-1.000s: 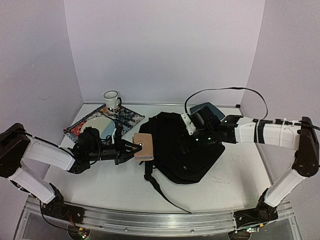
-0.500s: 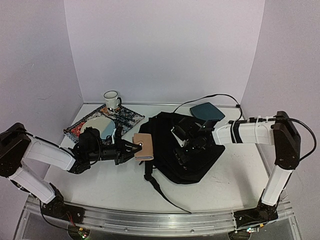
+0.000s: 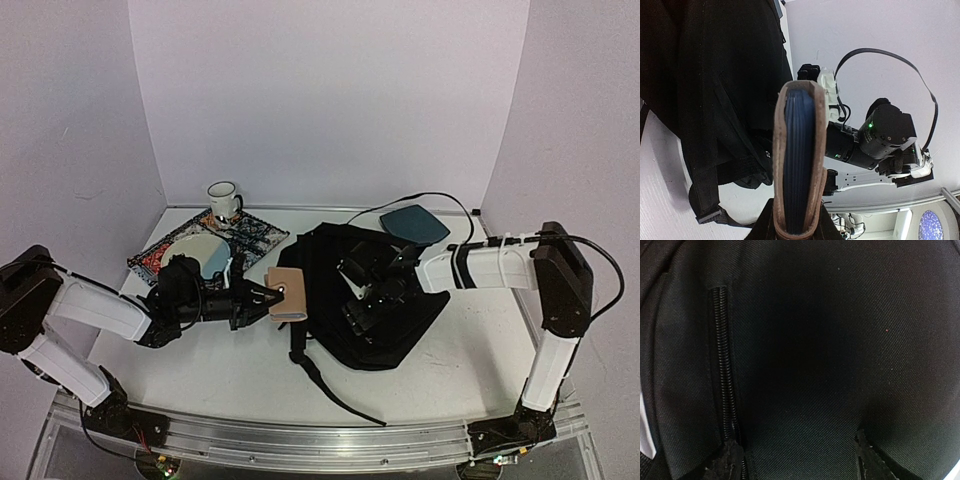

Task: Pack the student bag
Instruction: Pick up the pocket on the back of the student bag.

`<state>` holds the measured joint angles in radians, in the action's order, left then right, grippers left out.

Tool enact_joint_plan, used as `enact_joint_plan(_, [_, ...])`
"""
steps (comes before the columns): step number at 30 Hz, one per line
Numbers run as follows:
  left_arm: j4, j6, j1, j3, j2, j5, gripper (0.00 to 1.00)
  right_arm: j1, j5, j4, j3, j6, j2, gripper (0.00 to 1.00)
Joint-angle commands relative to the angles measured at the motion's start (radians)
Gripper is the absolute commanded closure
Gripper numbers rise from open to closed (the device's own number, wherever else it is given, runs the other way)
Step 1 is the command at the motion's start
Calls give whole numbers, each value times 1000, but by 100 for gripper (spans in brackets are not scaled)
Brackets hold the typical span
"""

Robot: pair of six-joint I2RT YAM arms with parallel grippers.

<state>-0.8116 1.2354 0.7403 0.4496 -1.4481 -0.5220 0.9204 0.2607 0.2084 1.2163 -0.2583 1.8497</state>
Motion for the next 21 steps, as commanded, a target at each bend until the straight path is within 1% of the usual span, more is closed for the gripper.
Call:
enact_joint_plan(1, [-55,-5,1,5,-6,-7,100,6,-67,19,14,10,-56,20])
enact_joint_plan(10, [-53,-5,1,-11,4,-3,100,6,27,28,-7,-16,17,18])
enact_joint_plan(14, [-52,-7,1,-10,3,0,100,5,117,47,-21,-29,68,19])
enact_joint_plan(16, [-51,-7,1,-9,-1,-1,100,5,159,54,-27,-38,95,21])
enact_joint_plan(18, [-52,-7,1,-8,-3,-3,100,5,202,58,-34,-50,115,26])
enact_joint_plan(21, [-50,-6,1,-5,-7,-4,100,7,226,59,-40,-63,130,37])
